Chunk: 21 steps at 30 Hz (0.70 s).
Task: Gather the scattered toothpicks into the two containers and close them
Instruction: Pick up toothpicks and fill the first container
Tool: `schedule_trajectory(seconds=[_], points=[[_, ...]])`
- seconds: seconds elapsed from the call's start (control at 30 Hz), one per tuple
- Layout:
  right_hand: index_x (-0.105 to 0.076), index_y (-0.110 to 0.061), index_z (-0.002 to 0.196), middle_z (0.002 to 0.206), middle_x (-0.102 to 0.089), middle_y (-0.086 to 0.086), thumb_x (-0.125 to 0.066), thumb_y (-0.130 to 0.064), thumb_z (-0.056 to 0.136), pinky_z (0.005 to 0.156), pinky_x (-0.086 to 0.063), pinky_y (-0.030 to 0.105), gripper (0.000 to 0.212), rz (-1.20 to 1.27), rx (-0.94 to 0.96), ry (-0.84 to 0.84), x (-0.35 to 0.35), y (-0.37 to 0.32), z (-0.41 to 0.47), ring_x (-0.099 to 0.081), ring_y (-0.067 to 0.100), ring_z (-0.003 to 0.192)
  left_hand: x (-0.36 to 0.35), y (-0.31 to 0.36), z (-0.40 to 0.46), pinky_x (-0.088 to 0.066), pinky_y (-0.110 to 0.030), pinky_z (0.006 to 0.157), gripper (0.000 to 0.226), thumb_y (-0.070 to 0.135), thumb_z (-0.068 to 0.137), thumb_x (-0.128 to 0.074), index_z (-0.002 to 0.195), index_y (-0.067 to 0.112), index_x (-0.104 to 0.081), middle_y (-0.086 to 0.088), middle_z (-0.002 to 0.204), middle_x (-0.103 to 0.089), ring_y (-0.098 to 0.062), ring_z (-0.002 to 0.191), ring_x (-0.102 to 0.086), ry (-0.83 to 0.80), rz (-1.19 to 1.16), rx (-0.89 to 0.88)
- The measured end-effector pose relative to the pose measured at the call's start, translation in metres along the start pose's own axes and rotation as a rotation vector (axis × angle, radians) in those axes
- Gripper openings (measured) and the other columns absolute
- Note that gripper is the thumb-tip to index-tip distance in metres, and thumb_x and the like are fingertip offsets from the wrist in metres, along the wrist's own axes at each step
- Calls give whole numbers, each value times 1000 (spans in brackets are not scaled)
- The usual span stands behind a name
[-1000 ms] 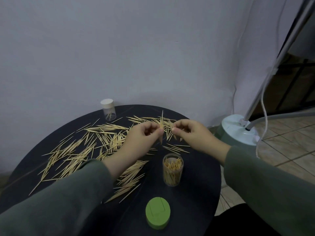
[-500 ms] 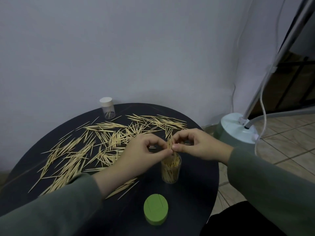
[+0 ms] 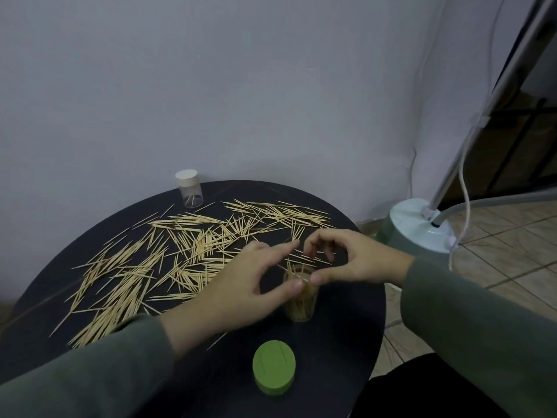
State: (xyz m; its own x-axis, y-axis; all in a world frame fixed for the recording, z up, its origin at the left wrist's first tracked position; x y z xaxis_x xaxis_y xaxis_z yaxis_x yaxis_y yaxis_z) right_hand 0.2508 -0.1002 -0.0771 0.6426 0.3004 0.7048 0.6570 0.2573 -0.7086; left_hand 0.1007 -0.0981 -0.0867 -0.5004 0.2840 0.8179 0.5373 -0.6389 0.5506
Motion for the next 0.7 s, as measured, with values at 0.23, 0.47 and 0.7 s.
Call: schedule_trajectory(seconds=[0.23,0.47,0.7], points=[[-62,-28,108,101,-63,-9,-80,-49,70,84,-50,25,47,-175,-74,-136,-15,3,4,-59,12,96,-22,27,-6,-17,-31,118,76,74,85,-23,152,40,-8,35,152,-7,7,142,-2,-86,122,-109],[-66,-34,113,109,-67,-14,-82,-50,67,95,-48,34,51,-161,-93,-157,-18,-1,5,-58,5,105,-6,19,0,-26,-37,113,69,70,88,-18,148,38,-28,25,150,-32,-1,140,-21,81,209,-109],[-64,-44,113,109,-65,-20,-81,-53,66,98,-46,35,51,-144,-111,-173,-18,2,5,-55,1,107,10,-4,5,-51,-28,79,5,43,87,-63,89,44,-67,21,85,-67,3,86,-58,211,-56,90]])
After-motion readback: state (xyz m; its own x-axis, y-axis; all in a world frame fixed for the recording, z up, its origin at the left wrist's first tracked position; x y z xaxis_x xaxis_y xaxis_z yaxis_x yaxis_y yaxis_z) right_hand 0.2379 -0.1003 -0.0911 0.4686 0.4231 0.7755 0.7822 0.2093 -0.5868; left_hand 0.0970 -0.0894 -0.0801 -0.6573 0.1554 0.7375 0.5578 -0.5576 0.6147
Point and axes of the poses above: each hand's wrist, its own z-axis towards the middle knuckle, its own x-axis out of the back of the hand, y = z × x, the point moved 8 cm from there along z, towards the middle knuckle
